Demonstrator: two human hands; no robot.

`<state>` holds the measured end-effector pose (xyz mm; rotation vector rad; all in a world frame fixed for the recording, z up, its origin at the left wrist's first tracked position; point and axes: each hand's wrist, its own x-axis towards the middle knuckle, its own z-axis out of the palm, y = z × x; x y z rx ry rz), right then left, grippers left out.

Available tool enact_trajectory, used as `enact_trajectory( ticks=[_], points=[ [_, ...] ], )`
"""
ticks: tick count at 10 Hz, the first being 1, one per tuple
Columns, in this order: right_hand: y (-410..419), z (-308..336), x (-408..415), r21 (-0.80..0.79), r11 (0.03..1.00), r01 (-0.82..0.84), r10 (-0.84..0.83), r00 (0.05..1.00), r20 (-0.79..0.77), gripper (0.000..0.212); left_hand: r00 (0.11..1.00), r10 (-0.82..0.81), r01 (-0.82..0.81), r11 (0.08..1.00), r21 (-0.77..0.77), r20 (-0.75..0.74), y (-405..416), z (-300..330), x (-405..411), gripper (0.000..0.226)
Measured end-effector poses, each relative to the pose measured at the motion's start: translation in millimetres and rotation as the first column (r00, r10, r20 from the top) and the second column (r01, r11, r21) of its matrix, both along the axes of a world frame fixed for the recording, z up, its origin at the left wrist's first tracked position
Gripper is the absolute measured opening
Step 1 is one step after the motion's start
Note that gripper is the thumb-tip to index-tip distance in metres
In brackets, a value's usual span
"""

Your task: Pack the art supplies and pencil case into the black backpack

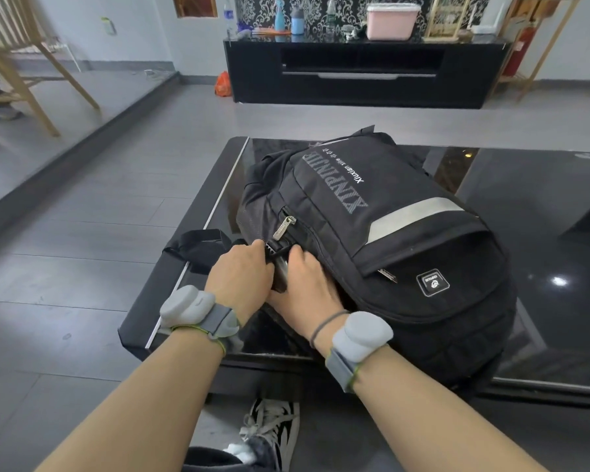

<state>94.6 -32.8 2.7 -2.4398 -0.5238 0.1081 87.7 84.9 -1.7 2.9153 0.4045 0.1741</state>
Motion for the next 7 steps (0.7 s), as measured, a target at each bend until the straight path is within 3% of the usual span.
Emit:
enact_trajectory(
  ticks=[1, 2, 3, 4, 5, 6, 7],
  points=[
    [-6.3, -2.1, -7.3, -0.208, 0.962, -0.179, 0.203, 0.974, 0.100, 0.072, 1.000, 0.006, -0.006, 1.000, 0.003, -0.010, 3.1, -4.7, 0.0, 0.016],
    [-35.0, -9.6, -20.9, -0.436, 0.876, -0.207, 0.328, 0.918, 0.223, 0.093, 1.000, 0.018, -0.018, 1.000, -0.015, -0.005, 2.5, -4.0, -0.2, 0.015],
    [-48.3, -18.0, -13.4, -0.376, 0.919, -0.118, 0.259, 0.900, 0.351, 0.056, 1.000, 0.008, -0.007, 0.999, -0.050, 0.015, -1.9, 0.6, 2.3, 0.017],
    [-38.3, -15.0, -3.5, -0.226, 0.965, -0.132, 0.191, 0.945, 0.266, 0.027, 1.000, -0.017, 0.017, 0.999, -0.031, -0.014, -3.3, 0.6, 2.8, 0.018],
    [-26.3, -11.5, -3.1, -0.267, 0.963, -0.025, 0.111, 0.943, 0.314, 0.039, 0.999, -0.026, 0.026, 1.000, 0.005, -0.046, -5.7, 1.5, 0.8, 0.017],
    [-32.9, 3.7, -17.7, -0.242, 0.969, -0.052, 0.126, 0.946, 0.299, 0.032, 0.996, -0.007, 0.007, 1.000, 0.004, -0.093, -16.2, 5.7, -3.1, 0.017],
    [-60.9, 39.5, -35.9, -0.039, 0.978, -0.205, 0.209, 0.957, 0.201, 0.031, 0.996, -0.025, 0.026, 0.999, 0.018, -0.083, -30.6, 23.4, -9.2, 0.022]
  ],
)
